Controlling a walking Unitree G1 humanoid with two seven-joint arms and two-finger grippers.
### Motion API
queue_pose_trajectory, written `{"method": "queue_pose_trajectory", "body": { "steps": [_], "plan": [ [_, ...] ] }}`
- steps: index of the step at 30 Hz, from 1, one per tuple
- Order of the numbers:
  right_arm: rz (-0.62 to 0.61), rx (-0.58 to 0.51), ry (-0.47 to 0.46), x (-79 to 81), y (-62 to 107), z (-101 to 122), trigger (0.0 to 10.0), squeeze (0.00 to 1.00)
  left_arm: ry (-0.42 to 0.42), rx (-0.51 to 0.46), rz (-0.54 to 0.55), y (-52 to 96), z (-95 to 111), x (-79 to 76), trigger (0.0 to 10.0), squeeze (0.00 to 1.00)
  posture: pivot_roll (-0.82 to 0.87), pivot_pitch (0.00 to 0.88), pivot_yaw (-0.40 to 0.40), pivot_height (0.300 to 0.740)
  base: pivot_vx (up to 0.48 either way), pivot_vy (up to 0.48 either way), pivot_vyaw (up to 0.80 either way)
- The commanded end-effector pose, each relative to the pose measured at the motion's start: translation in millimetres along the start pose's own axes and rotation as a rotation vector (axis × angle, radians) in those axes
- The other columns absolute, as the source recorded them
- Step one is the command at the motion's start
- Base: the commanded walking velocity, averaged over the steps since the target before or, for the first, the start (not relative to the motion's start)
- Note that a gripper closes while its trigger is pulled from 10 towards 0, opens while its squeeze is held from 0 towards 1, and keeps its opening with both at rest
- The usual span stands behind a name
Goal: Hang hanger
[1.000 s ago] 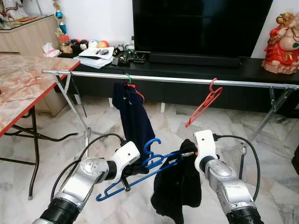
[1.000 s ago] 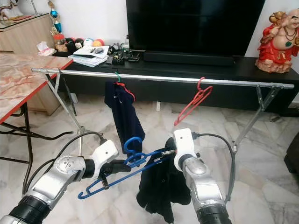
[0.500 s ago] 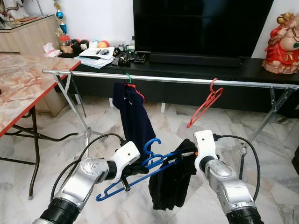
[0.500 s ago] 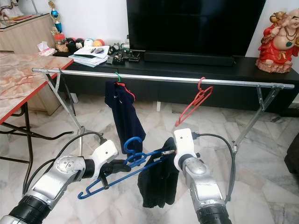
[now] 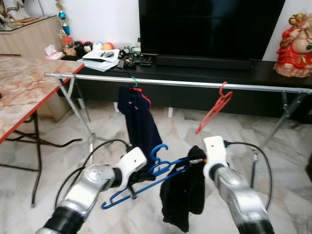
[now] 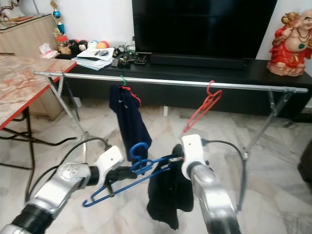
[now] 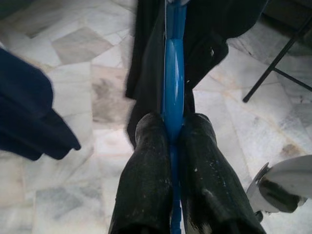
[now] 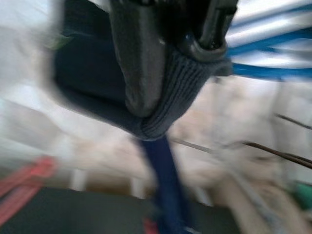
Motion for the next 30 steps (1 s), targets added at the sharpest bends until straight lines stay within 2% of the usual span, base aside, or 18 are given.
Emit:
{"method": "queue_pose_trajectory", "body": {
  "steps": [1,8,12,14,21,22,24,27,28,30],
  "plan": [
    [0.015,-0.046,0.011,-0.1,1.3,15.2,10.0,0.0,-0.029,0.002,0.027,2.1,6.5,6.4,10.0,0.0,0.1,0.002,0.005,0.74,0.0,0.0,0.0],
    [0.013,-0.05,0.002,0.2,0.6,17.5,10.0,0.0,-0.023,0.019,0.033,3.1,4.5,7.7,10.0,0.0,0.1,0.004,0.007,0.74,0.0,0.0,0.0],
    [0.033,-0.058,-0.022,8.2,8.1,25.2,10.0,0.0,-0.027,0.001,0.056,2.2,6.3,10.3,10.0,0.0,0.1,0.005,0.007,0.74,0.0,0.0,0.0],
    [0.081,-0.09,-0.035,16.7,12.6,34.4,10.0,0.0,-0.02,-0.033,0.035,1.1,12.1,7.9,10.0,0.0,0.1,0.005,0.007,0.74,0.0,0.0,0.0],
    [0.179,-0.128,0.036,34.6,23.8,43.9,10.0,0.0,0.01,-0.113,-0.029,-0.1,26.7,-0.4,10.0,0.0,0.09,0.008,0.008,0.74,0.0,0.0,0.0],
    [0.221,-0.14,0.081,40.2,27.4,46.0,10.0,0.0,0.021,-0.125,-0.058,-0.2,28.4,-4.2,10.0,0.0,0.09,0.009,0.008,0.74,0.0,0.0,0.0],
    [0.255,-0.152,0.113,44.2,30.5,47.8,10.0,0.0,0.028,-0.136,-0.073,-0.3,29.8,-6.2,10.0,0.0,0.09,0.009,0.008,0.74,0.0,0.0,0.0],
    [0.287,-0.174,0.162,47.0,34.5,51.5,10.0,0.0,0.032,-0.148,-0.071,-0.5,31.3,-6.1,10.0,0.0,0.09,0.009,0.009,0.74,0.0,0.0,0.0],
    [0.323,-0.202,0.214,50.3,38.4,54.8,10.0,0.0,0.035,-0.151,-0.071,-0.5,31.6,-5.8,10.0,0.0,0.09,0.009,0.009,0.74,0.0,0.0,0.0],
    [0.34,-0.21,0.233,51.7,40.1,55.6,10.0,0.0,0.035,-0.152,-0.071,-0.6,31.9,-5.6,10.0,0.0,0.09,0.01,0.008,0.74,0.0,0.0,0.0]
  ]
}}
Point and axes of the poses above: a point about 5 cm out from each wrist's last joint towards the gripper, its own y axis pointing back from the gripper into the wrist, its own z axis along the axis of the wrist's last joint, x = y × z, the point moved 3 cm from there along -y, pointing out of the wrist towards the gripper, and after that the axes turned 9 degrees about y, right-handed, at the moved point
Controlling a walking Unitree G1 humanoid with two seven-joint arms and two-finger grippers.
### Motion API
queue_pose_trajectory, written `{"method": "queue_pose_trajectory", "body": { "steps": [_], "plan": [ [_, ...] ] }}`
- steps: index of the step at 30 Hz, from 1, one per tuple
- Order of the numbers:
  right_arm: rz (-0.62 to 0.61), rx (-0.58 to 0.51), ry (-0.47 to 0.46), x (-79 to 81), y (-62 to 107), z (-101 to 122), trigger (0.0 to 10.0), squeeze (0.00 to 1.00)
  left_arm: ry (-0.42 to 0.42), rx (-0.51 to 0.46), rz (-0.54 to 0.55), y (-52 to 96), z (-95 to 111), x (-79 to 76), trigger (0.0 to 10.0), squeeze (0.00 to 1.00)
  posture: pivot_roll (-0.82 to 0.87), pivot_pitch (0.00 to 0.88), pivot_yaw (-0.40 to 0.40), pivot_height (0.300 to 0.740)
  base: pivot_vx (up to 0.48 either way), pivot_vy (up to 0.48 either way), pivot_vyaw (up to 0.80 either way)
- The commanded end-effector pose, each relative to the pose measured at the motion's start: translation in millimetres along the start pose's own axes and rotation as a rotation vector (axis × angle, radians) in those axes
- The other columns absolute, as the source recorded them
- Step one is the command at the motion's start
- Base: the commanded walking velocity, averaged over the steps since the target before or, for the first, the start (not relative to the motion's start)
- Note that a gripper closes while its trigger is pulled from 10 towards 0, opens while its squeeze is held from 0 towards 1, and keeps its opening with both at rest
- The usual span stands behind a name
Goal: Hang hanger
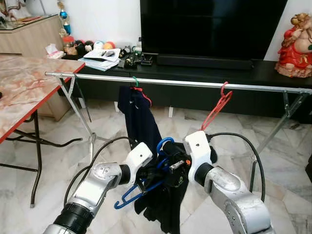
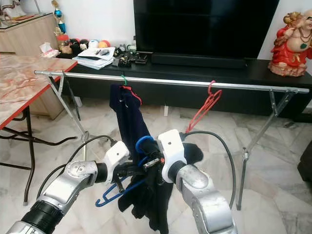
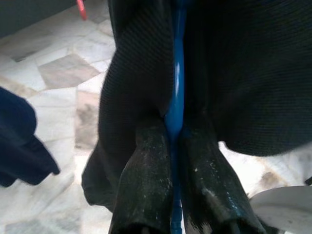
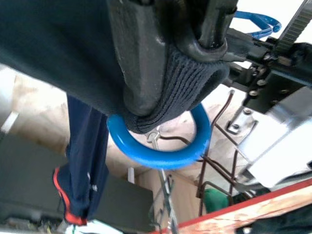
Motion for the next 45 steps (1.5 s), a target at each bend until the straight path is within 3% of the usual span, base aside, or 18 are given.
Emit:
{"method": "queue_pose_trajectory", "body": {
  "steps": [1,4,5,10,11,12,13,21,25,26,29,33,36,40,41,42,45],
  "plan": [
    [0.087,-0.09,0.074,13.1,4.4,19.0,10.0,0.0,-0.017,-0.048,0.009,1.8,12.9,2.9,10.0,0.0,0.09,0.01,0.008,0.74,0.0,0.0,0.0],
    [0.097,-0.078,0.125,10.3,8.7,15.5,10.0,0.0,-0.008,-0.068,0.014,1.7,15.7,3.6,10.0,0.0,0.08,0.011,0.007,0.74,0.0,0.0,0.0],
    [0.066,-0.033,0.153,1.7,9.8,6.4,10.0,0.0,-0.001,-0.078,0.013,1.6,17.2,3.3,10.0,0.0,0.08,0.011,0.005,0.74,0.0,0.0,0.0],
    [0.004,0.012,0.152,-16.3,12.6,-3.6,10.0,0.0,0.013,-0.099,0.014,3.4,19.8,4.0,10.0,0.0,0.08,0.012,0.003,0.74,0.0,0.0,0.0],
    [0.0,0.017,0.153,-18.9,13.7,-4.8,10.0,0.69,0.025,-0.115,0.018,4.4,21.2,5.0,10.0,0.0,0.08,0.01,0.003,0.74,0.0,0.0,0.0],
    [0.002,0.018,0.155,-19.7,14.3,-5.0,10.0,0.69,0.03,-0.123,0.021,4.8,21.9,5.5,10.0,0.0,0.08,0.011,0.002,0.74,0.0,0.0,0.0],
    [0.004,0.018,0.156,-20.0,14.7,-5.3,10.0,1.0,0.035,-0.13,0.025,5.3,22.7,6.2,10.0,0.0,0.08,0.011,0.002,0.74,0.0,0.0,0.0],
    [0.005,0.05,0.186,-23.3,17.5,-12.1,10.0,1.0,0.047,-0.156,0.037,6.9,25.8,8.2,10.0,0.0,0.08,0.011,0.0,0.74,0.0,0.0,0.0],
    [-0.008,0.114,0.258,-27.6,20.6,-22.4,10.0,1.0,0.049,-0.158,0.04,7.5,25.7,8.9,10.0,0.0,0.08,0.012,0.0,0.74,0.0,0.0,0.0],
    [-0.05,0.151,0.3,-36.1,22.8,-27.8,10.0,1.0,0.05,-0.158,0.042,8.0,25.5,9.5,10.0,0.0,0.08,0.012,0.0,0.74,0.0,0.0,0.0],
    [-0.13,0.162,0.3,-51.2,25.1,-29.0,10.0,1.0,0.051,-0.156,0.042,8.9,24.8,10.2,10.0,0.0,0.07,0.011,0.001,0.74,0.0,0.0,0.0],
    [-0.336,0.072,0.266,-90.8,31.6,-8.2,10.0,1.0,0.043,-0.134,0.02,12.1,21.1,9.7,10.0,0.0,0.07,0.009,0.002,0.74,0.0,0.0,0.0],
    [-0.34,0.025,0.28,-99.9,32.8,1.5,10.0,1.0,0.035,-0.115,-0.009,14.5,18.4,7.0,10.0,0.0,0.07,0.009,0.002,0.74,0.0,0.0,0.0],
    [-0.187,-0.014,0.357,-98.2,29.8,5.7,10.0,1.0,0.004,-0.07,-0.067,17.6,11.6,0.9,10.0,0.0,0.06,0.003,0.007,0.74,0.0,0.0,0.0],
    [-0.134,-0.021,0.376,-97.4,29.7,5.4,10.0,0.9,-0.01,-0.053,-0.087,18.6,9.3,-1.1,10.0,0.0,0.06,0.003,0.007,0.74,0.0,0.0,0.0],
    [-0.058,-0.027,0.423,-94.8,30.3,5.2,10.0,0.0,-0.022,-0.039,-0.104,19.6,7.3,-3.0,10.0,0.0,0.06,0.003,0.007,0.74,0.0,0.0,0.0],
    [0.098,-0.024,0.491,-86.2,31.4,-0.5,10.0,0.0,-0.032,-0.031,-0.121,19.6,6.3,-4.7,10.0,0.0,0.06,0.0,0.01,0.74,0.0,0.0,0.0]
  ]
}}
Point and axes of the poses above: a point about 5 cm out from each wrist's last joint towards the gripper, its own y axis pointing back from the gripper into the wrist, its own z axis along the axis of the wrist's last joint, x = y × z, the point moved 3 cm from there along -y, pointing out of the wrist towards the gripper, and after that the axes turned 9 degrees about y, right-handed, at the moved point
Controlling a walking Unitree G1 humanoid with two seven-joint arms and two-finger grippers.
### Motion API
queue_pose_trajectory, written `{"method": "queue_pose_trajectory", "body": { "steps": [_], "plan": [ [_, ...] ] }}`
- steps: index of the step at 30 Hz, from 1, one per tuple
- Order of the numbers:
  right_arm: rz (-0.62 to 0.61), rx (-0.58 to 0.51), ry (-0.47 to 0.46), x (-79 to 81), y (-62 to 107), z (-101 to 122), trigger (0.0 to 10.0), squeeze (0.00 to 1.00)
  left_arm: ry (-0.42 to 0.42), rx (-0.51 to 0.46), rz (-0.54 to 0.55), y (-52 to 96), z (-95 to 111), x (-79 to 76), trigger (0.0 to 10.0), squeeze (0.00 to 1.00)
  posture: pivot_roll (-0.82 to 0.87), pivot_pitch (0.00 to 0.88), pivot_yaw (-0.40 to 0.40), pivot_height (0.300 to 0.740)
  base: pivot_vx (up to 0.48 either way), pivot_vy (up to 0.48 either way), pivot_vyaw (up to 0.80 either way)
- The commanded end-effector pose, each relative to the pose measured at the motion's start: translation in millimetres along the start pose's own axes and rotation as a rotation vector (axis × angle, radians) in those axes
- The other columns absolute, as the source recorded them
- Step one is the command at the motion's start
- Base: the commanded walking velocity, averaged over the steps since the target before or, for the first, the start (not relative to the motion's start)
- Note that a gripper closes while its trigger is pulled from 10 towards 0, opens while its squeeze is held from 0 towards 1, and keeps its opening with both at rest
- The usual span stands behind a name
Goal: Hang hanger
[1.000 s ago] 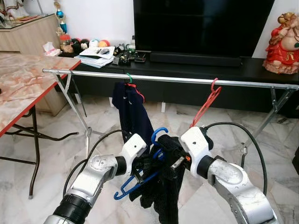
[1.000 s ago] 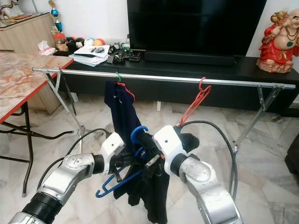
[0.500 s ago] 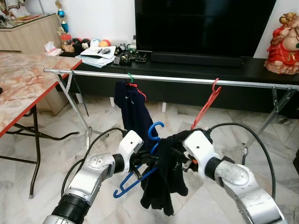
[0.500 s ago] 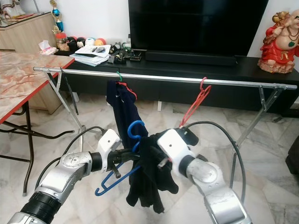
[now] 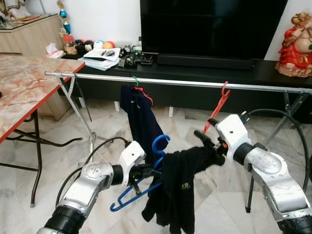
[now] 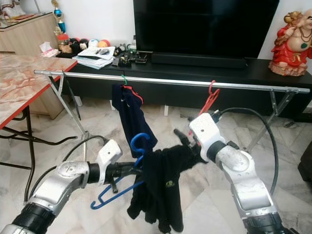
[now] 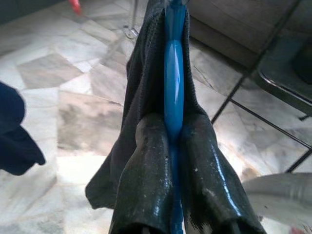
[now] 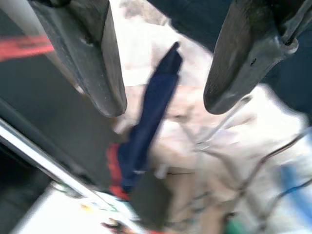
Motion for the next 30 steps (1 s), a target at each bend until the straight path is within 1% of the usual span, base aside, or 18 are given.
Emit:
{"method": "queue_pose_trajectory", "body": {
  "steps": [1,3,4,5,7,9,10,14,15,16,21,25,30],
  "plan": [
    [0.155,-0.045,0.072,7.4,-0.8,4.5,10.0,0.0,-0.061,-0.03,-0.046,-0.1,13.7,-6.2,10.0,0.0,0.06,0.0,0.01,0.74,0.0,0.0,0.0],
    [0.184,-0.041,0.077,8.1,-0.8,2.2,10.0,0.0,-0.062,-0.027,-0.054,-0.3,13.5,-7.1,10.0,0.0,0.06,0.0,0.01,0.74,0.0,0.0,0.0],
    [0.202,-0.05,0.07,7.3,-2.1,2.1,10.0,0.89,-0.068,-0.021,-0.064,-0.3,13.6,-8.4,10.0,0.0,0.06,0.0,0.01,0.74,0.0,0.0,0.0],
    [0.234,-0.071,0.064,6.4,-4.2,2.3,10.0,1.0,-0.08,-0.012,-0.078,-0.3,13.8,-10.4,10.0,0.0,0.06,0.0,0.011,0.74,0.0,0.0,0.0],
    [0.276,-0.077,0.094,7.7,-6.3,1.8,10.0,1.0,-0.092,-0.006,-0.097,-0.3,14.6,-12.9,10.0,0.0,0.06,0.0,0.011,0.74,0.0,0.0,0.0],
    [0.296,-0.054,0.153,7.4,-10.0,-2.5,10.0,1.0,-0.102,0.003,-0.119,-0.2,15.5,-15.8,10.0,0.0,0.06,0.0,0.011,0.74,0.0,0.0,0.0],
    [0.307,-0.045,0.187,6.9,-12.8,-5.4,10.0,0.0,-0.111,0.013,-0.131,-0.4,15.4,-17.2,10.0,0.0,0.07,0.0,0.014,0.74,0.0,0.0,0.0],
    [0.354,-0.065,0.179,9.5,-17.2,-6.1,10.0,0.0,-0.129,0.035,-0.165,-0.9,14.6,-21.1,10.0,0.0,0.07,0.0,0.015,0.74,0.0,0.0,0.0],
    [0.368,-0.067,0.18,10.6,-17.4,-6.6,10.0,0.0,-0.132,0.04,-0.169,-1.0,14.2,-21.5,10.0,0.0,0.07,0.0,0.015,0.74,0.0,0.0,0.0],
    [0.417,-0.077,0.178,14.7,-16.4,-8.4,10.0,0.0,-0.143,0.047,-0.171,-1.5,13.6,-21.6,10.0,0.0,0.07,0.0,0.015,0.74,0.0,0.0,0.0],
    [0.476,-0.075,0.182,16.6,-15.3,-14.7,10.0,0.0,-0.147,0.056,-0.18,-2.1,13.5,-22.7,10.0,0.0,0.08,0.0,0.011,0.74,0.0,0.0,0.0],
    [0.538,-0.109,0.143,16.7,-9.3,-15.4,10.0,0.0,-0.148,0.059,-0.182,-2.5,13.4,-23.3,10.0,0.0,0.08,0.0,0.009,0.74,0.0,0.0,0.0],
    [0.57,-0.096,0.127,15.3,-3.1,-23.0,10.0,0.0,-0.148,0.06,-0.181,-2.6,13.2,-23.3,10.0,0.0,0.08,0.0,0.009,0.74,0.0,0.0,0.0]
  ]
}}
Point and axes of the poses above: a point about 5 cm out from each wrist's last joint towards the gripper, its own y axis pointing back from the gripper into the wrist, its own z axis along the axis of the wrist's last joint, x = y × z, the point moved 3 cm from there along -y, pointing out of the wrist towards the gripper, and after that the axes turned 9 degrees about y, right-handed, at the moved point
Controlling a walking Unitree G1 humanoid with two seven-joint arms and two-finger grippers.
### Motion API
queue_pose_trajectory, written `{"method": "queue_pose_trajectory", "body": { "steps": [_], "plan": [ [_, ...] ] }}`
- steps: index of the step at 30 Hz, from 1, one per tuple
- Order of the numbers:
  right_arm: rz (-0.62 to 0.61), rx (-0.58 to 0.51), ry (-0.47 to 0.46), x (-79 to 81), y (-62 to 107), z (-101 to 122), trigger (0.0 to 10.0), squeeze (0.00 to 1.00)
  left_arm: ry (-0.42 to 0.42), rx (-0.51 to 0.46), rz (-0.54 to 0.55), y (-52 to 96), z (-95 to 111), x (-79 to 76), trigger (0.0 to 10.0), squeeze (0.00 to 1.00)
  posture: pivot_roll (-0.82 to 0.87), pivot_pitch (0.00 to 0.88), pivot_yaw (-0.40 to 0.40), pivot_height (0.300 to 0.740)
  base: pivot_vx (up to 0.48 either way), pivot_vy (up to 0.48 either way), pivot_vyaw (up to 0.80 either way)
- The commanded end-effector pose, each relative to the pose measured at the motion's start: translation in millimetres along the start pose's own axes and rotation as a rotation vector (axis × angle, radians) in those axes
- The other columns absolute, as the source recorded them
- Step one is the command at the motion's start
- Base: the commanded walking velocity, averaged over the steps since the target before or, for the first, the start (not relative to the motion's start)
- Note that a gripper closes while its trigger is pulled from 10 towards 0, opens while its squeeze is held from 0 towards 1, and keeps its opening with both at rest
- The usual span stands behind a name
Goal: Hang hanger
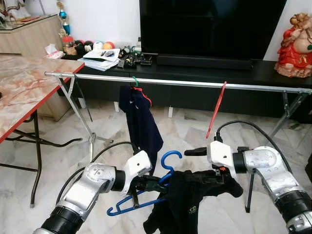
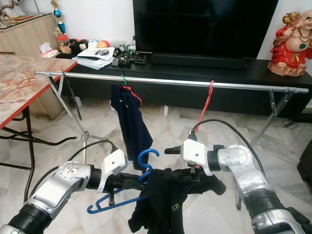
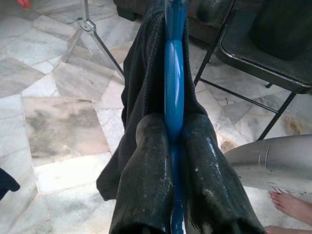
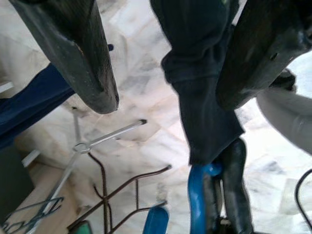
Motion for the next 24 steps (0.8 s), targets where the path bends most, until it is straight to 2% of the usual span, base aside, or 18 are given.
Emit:
{"method": "queue_pose_trajectory", "body": {
  "steps": [1,2,8,15,21,24],
  "plan": [
    [-0.008,0.0,0.018,-5.7,6.3,1.8,10.0,0.0,-0.062,-0.021,-0.011,1.5,14.6,-1.2,10.0,0.0,0.08,0.0,0.009,0.74,0.0,0.0,0.0],
    [0.027,0.004,0.002,0.3,4.5,-2.2,10.0,0.0,-0.063,-0.021,-0.011,1.5,14.8,-1.3,10.0,0.0,0.08,0.0,0.008,0.74,0.0,0.0,0.0],
    [0.059,0.023,-0.028,10.8,-7.9,-12.6,10.0,0.0,-0.1,-0.016,-0.016,0.0,19.5,-3.2,10.0,0.0,0.1,0.0,0.009,0.74,0.0,0.0,0.0],
    [0.036,0.018,-0.05,6.5,-15.2,-13.0,10.0,0.0,-0.152,0.004,-0.023,-0.9,22.4,-6.2,10.0,0.0,0.11,0.0,0.007,0.74,0.0,0.0,0.0],
    [0.057,0.025,-0.045,6.9,-20.1,-13.3,10.0,0.0,-0.174,0.007,-0.052,-1.8,23.8,-12.0,10.0,0.0,0.11,0.0,0.007,0.74,0.0,0.0,0.0],
    [0.105,0.01,-0.053,11.0,-24.1,-12.3,10.0,0.0,-0.193,0.009,-0.071,-3.0,25.7,-15.8,10.0,0.0,0.12,0.0,0.006,0.74,0.0,0.0,0.0]
  ]
}}
Point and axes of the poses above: a point about 5 cm out from each wrist's last joint towards the gripper, its own y axis pointing back from the gripper into the wrist, its own z axis along the axis of the wrist's last joint, x = y × z, the point moved 3 cm from there along -y, pointing out of the wrist towards the gripper, and after that the axes turned 9 degrees about y, right-handed, at the moved point
